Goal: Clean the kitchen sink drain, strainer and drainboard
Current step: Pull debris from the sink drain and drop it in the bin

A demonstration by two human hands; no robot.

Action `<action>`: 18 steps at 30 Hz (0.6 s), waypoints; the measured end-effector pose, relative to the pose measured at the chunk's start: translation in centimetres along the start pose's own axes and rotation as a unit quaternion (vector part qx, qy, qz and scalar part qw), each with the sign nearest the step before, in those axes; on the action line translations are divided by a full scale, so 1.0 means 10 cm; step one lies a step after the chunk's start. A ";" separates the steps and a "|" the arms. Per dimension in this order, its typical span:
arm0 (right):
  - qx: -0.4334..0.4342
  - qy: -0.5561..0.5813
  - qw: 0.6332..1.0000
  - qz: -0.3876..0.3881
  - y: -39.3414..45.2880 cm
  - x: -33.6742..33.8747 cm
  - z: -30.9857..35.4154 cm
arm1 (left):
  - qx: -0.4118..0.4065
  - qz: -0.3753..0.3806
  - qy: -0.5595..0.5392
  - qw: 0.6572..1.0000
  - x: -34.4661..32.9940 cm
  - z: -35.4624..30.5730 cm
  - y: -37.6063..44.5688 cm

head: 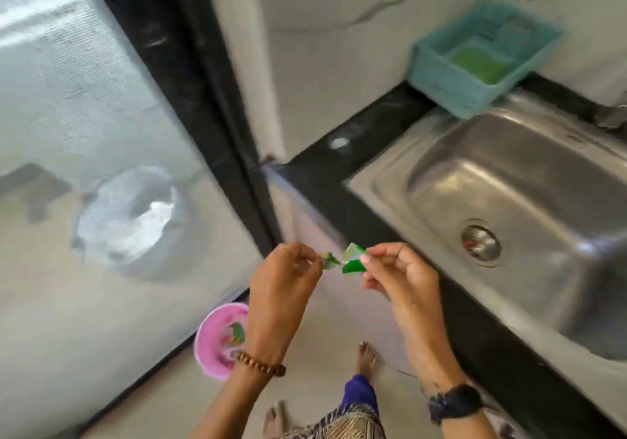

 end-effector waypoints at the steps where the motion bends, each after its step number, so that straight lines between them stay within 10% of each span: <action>1: -0.006 -0.010 0.999 0.031 -0.09 -0.28 -0.11 | 0.014 -0.026 -0.001 1.000 0.23 0.25 -0.11; 9: -0.065 -0.237 0.951 0.190 -0.32 -1.97 -1.59 | 0.262 -0.157 -0.110 0.946 0.89 2.45 -0.66; 18: -0.113 -0.406 0.868 0.261 0.14 -2.82 -4.34 | 0.425 -0.176 -0.207 0.863 0.01 5.19 -0.35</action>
Point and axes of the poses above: each hand's wrist, its own y-axis towards the middle knuckle, its own x-axis out of the back of the hand, z = x × y, the point moved 5 cm from there along y, towards the middle knuckle, and after that the axes turned 7 degrees about -y, right-handed, at the moved point
